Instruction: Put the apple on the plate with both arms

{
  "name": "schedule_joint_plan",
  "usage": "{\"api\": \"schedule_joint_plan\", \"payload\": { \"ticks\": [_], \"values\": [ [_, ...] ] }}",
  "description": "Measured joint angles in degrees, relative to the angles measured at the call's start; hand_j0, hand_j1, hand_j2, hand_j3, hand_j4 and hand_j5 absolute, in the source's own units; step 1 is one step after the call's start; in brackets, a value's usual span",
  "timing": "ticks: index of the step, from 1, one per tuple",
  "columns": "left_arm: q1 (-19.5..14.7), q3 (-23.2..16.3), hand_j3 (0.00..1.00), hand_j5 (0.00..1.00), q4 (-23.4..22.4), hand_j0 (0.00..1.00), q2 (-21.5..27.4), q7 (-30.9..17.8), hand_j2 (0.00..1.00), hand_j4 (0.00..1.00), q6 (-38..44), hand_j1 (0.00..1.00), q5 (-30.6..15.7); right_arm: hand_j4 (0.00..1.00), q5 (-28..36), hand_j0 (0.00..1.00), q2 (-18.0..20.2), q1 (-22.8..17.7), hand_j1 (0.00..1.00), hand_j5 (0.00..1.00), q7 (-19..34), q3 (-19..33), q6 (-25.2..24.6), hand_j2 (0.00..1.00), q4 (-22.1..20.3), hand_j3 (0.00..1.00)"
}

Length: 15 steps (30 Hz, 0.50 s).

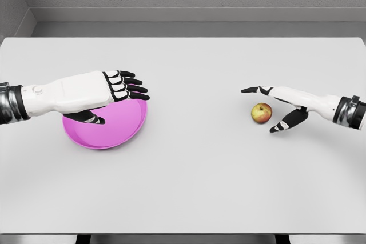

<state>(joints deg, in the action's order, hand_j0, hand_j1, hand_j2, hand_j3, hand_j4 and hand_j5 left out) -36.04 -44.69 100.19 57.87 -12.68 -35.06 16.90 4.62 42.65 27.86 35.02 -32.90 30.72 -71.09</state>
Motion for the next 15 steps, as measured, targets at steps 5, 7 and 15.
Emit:
{"api": "schedule_joint_plan", "payload": {
  "ticks": [5, 7, 15],
  "values": [
    [0.1, 0.0, 1.00, 1.00, 0.0, 1.00, 0.0, 0.0, 1.00, 1.00, 0.0, 1.00, 0.0, 1.00, -0.1, 1.00, -0.6, 0.3, 1.00, 1.00, 0.0, -0.1, 0.1, 1.00, 1.0, 1.00],
    [0.1, 0.0, 1.00, 1.00, 0.0, 1.00, 0.0, 0.0, 1.00, 1.00, 0.0, 1.00, 0.0, 1.00, -0.7, 1.00, -1.1, 0.4, 1.00, 1.00, 0.0, -0.3, 0.1, 1.00, 1.5, 1.00],
    [0.1, 0.0, 1.00, 1.00, 0.0, 1.00, -0.1, 0.0, 1.00, 1.00, 0.0, 1.00, 0.0, 0.97, -1.4, 0.97, -1.7, 0.4, 0.97, 0.97, 0.0, -0.6, 0.1, 0.97, 2.3, 0.97]
  ]
}}
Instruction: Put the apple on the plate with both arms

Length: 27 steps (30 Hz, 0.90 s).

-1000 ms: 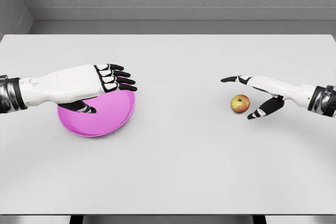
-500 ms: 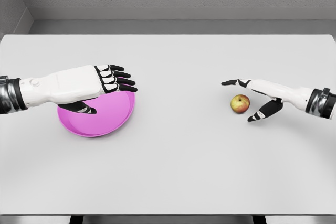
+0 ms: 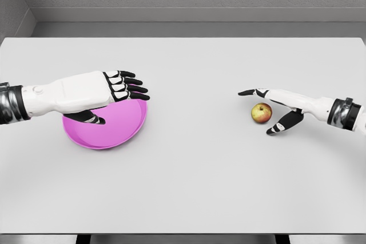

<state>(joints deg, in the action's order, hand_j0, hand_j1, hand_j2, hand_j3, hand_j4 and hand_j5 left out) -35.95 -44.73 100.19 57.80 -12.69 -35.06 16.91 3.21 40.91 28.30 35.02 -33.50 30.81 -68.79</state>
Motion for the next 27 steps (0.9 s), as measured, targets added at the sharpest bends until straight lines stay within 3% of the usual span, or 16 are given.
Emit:
{"api": "schedule_joint_plan", "payload": {
  "ticks": [4, 14, 18, 27],
  "values": [
    [0.0, 0.0, 1.00, 1.00, 0.0, 1.00, 0.0, 0.0, 1.00, 1.00, 0.0, 1.00, 0.0, 0.84, 0.0, 0.84, 0.0, 0.4, 0.84, 0.84, 0.0, 0.0, 0.0, 0.84, 0.1, 0.84],
    [0.1, -0.1, 1.00, 1.00, 0.0, 1.00, -0.2, 0.0, 1.00, 1.00, 0.0, 1.00, 0.0, 0.84, -0.1, 0.84, -0.1, 0.4, 0.84, 0.84, 0.0, -0.3, 0.1, 0.84, 0.9, 0.84],
    [0.1, -0.1, 1.00, 1.00, 0.0, 1.00, -0.2, 0.0, 1.00, 1.00, 0.0, 1.00, 0.0, 0.71, -0.1, 0.71, -0.1, 0.4, 0.71, 0.71, 0.0, -0.3, 0.3, 0.71, 1.2, 0.71],
    [0.1, -0.1, 1.00, 1.00, 0.1, 1.00, -0.3, 0.0, 1.00, 1.00, 0.0, 1.00, 0.0, 0.62, -0.1, 0.62, -0.1, 0.4, 0.62, 0.62, 0.0, -0.4, 0.8, 0.62, 1.7, 0.62]
  ]
}}
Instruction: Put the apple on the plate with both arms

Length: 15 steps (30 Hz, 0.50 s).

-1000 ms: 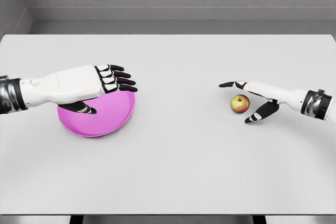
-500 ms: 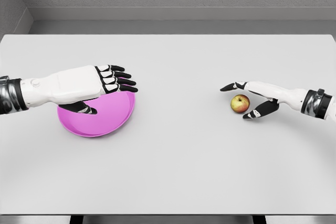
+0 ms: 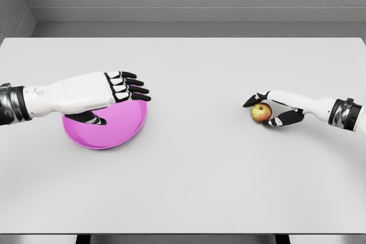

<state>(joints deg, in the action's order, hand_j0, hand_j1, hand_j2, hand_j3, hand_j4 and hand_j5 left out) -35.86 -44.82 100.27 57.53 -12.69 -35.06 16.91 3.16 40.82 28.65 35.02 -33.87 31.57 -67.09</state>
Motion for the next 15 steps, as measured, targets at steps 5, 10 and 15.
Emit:
{"api": "schedule_joint_plan", "payload": {
  "ticks": [5, 10, 15],
  "values": [
    [0.1, 0.0, 1.00, 1.00, 0.0, 1.00, 0.0, 0.0, 1.00, 1.00, 0.0, 1.00, 0.0, 0.54, 0.0, 0.54, 0.0, 0.0, 0.54, 0.54, 0.0, 0.0, 0.3, 0.54, 0.0, 0.54],
    [0.1, 0.0, 1.00, 1.00, 0.0, 1.00, 0.0, 0.0, 1.00, 1.00, 0.0, 1.00, 0.0, 0.50, 0.1, 0.50, -0.1, 0.0, 0.50, 0.50, 0.0, 0.0, 0.8, 0.50, 0.0, 0.50],
    [0.1, 0.0, 1.00, 1.00, 0.0, 1.00, 0.1, 0.0, 1.00, 1.00, 0.0, 1.00, 0.0, 0.49, 0.3, 0.49, -0.2, 0.4, 0.49, 0.49, 0.0, 0.0, 1.8, 0.49, -0.1, 0.49]
  ]
}}
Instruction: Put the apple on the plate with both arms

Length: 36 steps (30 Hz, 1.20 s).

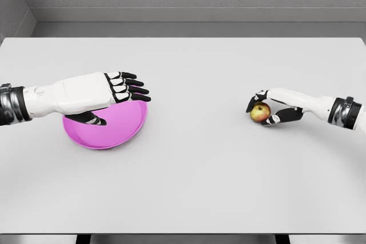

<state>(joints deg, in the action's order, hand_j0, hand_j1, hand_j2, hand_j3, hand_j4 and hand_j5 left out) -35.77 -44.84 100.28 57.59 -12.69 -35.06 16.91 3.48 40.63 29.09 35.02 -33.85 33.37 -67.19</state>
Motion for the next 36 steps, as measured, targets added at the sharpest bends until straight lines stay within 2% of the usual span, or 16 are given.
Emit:
{"api": "schedule_joint_plan", "payload": {
  "ticks": [8, 10, 12, 15, 17, 21, 23, 24, 25, 27, 29, 32, 36],
  "values": [
    [0.0, 0.1, 1.00, 1.00, 0.0, 1.00, 0.0, 0.0, 1.00, 1.00, 0.0, 1.00, 0.0, 0.49, 2.4, 0.49, 0.1, 0.1, 0.49, 0.49, 0.0, 0.2, 1.6, 0.49, -1.2, 0.49],
    [0.0, 0.1, 1.00, 1.00, 0.0, 1.00, 0.0, 0.0, 1.00, 1.00, 0.0, 1.00, 0.0, 0.47, 2.9, 0.47, 0.0, 0.1, 0.47, 0.47, 0.0, 0.1, 1.7, 0.47, -3.8, 0.47],
    [0.0, 0.1, 1.00, 1.00, 0.0, 1.00, 0.0, 0.0, 1.00, 1.00, 0.0, 1.00, 0.0, 0.47, 3.3, 0.47, -0.7, 2.1, 0.47, 0.47, 0.0, -1.1, 1.7, 0.47, -7.0, 0.47],
    [-0.3, 0.1, 1.00, 1.00, -0.1, 1.00, 0.2, 0.0, 1.00, 1.00, 0.0, 1.00, 0.0, 0.47, 3.5, 0.47, -4.0, 4.7, 0.47, 0.47, 0.0, -4.2, 0.3, 0.47, -9.4, 0.47],
    [-0.3, 0.1, 1.00, 1.00, -0.2, 1.00, 0.3, 0.1, 1.00, 1.00, 0.0, 1.00, 0.0, 0.47, 3.4, 0.47, -6.4, 5.7, 0.47, 0.47, 0.0, -5.2, -1.0, 0.47, -9.6, 0.47],
    [-0.2, 0.1, 1.00, 1.00, -0.2, 1.00, 0.4, 0.1, 1.00, 1.00, 0.0, 1.00, -0.1, 0.47, 3.0, 0.47, -9.6, 5.8, 0.47, 0.47, 0.0, -6.1, -1.7, 0.47, -7.3, 0.47],
    [-0.2, 0.1, 1.00, 1.00, -0.2, 1.00, 0.4, 0.1, 1.00, 1.00, 0.0, 1.00, -0.1, 0.53, 2.9, 0.53, -10.0, 5.7, 0.53, 0.53, 0.0, -5.7, -1.4, 0.53, -6.4, 0.53],
    [-0.2, 0.1, 1.00, 1.00, -0.2, 1.00, 0.4, 0.1, 1.00, 1.00, 0.0, 1.00, -0.1, 0.84, 2.9, 0.84, -10.1, 5.6, 0.84, 0.84, 0.0, -4.9, -1.0, 0.84, -5.5, 0.84],
    [-0.2, 0.1, 1.00, 1.00, -0.2, 1.00, 0.4, 0.1, 1.00, 1.00, 0.0, 1.00, -0.1, 1.00, 2.8, 1.00, -10.2, 5.4, 1.00, 1.00, 0.0, -3.8, -0.3, 1.00, -4.3, 1.00],
    [-0.2, 0.1, 1.00, 1.00, -0.2, 1.00, 0.4, 0.1, 1.00, 1.00, 0.0, 1.00, -0.1, 1.00, 2.7, 1.00, -10.3, 4.5, 1.00, 1.00, 0.0, -0.2, 0.7, 1.00, -1.9, 1.00],
    [-0.2, 0.2, 1.00, 1.00, -0.2, 1.00, 0.4, 0.1, 1.00, 1.00, 0.0, 1.00, -0.1, 1.00, 2.1, 1.00, -10.4, 1.4, 1.00, 1.00, 0.0, 5.3, 1.3, 1.00, -0.3, 1.00],
    [-0.1, 0.1, 1.00, 1.00, -0.2, 1.00, 0.3, 0.1, 1.00, 1.00, 0.0, 1.00, -0.1, 1.00, 0.5, 1.00, -10.2, 0.2, 1.00, 1.00, 0.0, 12.8, 1.6, 1.00, 0.8, 1.00],
    [-0.1, 0.1, 1.00, 1.00, -0.2, 1.00, -0.1, 0.1, 1.00, 1.00, 0.0, 1.00, 0.0, 1.00, -0.3, 1.00, -9.0, -0.6, 1.00, 1.00, 0.0, 18.6, 1.7, 1.00, 1.2, 1.00]
  ]
}}
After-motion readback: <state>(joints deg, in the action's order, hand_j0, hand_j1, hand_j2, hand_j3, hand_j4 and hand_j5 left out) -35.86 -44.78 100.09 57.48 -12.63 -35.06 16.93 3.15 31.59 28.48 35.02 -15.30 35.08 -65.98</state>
